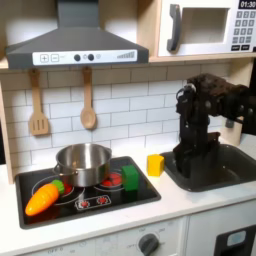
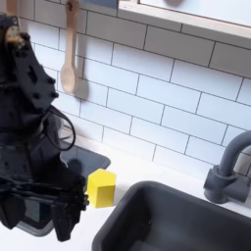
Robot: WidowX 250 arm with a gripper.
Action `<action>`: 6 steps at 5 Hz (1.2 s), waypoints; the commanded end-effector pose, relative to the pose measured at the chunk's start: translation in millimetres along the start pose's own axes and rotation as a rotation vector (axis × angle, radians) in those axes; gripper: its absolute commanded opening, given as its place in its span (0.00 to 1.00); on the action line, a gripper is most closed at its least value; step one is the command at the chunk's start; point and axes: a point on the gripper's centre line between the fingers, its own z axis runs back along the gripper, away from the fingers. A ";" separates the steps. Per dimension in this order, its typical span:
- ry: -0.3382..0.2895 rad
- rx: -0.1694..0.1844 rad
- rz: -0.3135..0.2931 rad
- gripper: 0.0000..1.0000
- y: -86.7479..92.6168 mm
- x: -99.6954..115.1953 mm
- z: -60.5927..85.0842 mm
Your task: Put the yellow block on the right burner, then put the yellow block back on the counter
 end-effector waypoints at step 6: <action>-0.087 0.010 -0.087 1.00 2.3 81.3 -43.5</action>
